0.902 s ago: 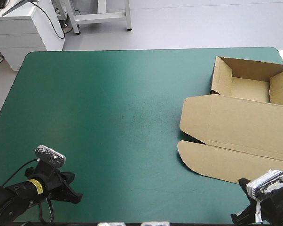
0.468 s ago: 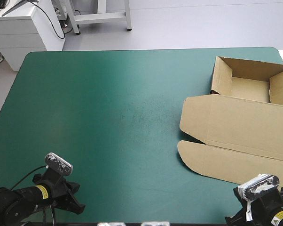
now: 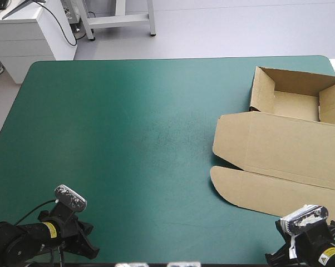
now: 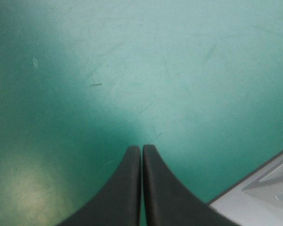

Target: Fold the box

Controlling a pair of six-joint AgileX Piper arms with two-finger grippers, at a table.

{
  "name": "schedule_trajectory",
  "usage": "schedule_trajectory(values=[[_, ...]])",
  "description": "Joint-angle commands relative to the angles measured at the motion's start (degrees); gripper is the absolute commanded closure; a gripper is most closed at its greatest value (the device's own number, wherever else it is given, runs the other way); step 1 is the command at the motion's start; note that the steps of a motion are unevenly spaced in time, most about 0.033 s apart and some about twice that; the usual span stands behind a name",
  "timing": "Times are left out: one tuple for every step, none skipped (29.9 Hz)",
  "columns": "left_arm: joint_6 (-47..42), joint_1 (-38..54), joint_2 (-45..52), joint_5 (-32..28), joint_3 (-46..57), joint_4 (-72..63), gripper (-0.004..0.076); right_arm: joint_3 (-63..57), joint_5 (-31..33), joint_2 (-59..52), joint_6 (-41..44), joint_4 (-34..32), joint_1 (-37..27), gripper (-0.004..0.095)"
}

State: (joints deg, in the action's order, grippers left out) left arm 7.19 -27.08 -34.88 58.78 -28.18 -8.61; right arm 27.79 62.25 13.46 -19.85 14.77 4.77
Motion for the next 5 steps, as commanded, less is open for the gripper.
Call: schedule_trajectory(values=[[0.0,-0.1,0.0,-0.7,-1.2,-1.0,0.0731,1.3,-3.2,0.7,0.0,0.6,0.2,0.0923],[0.0,-0.1,0.0,-0.7,-1.2,-1.0,0.0731,1.3,-3.2,0.7,0.0,0.9,0.2,0.0923],[0.0,-0.1,0.0,-0.7,-1.2,-1.0,0.0731,1.3,-3.2,0.7,0.0,0.9,0.2,0.0924],[0.0,-0.1,0.0,-0.7,-1.2,-1.0,0.0731,1.3,-3.2,0.7,0.0,0.9,0.2,0.0924],[0.0,-0.1,0.0,-0.6,-1.2,-1.2,0.0731,1.3,-3.2,0.7,0.0,0.9,0.2,0.0923]])
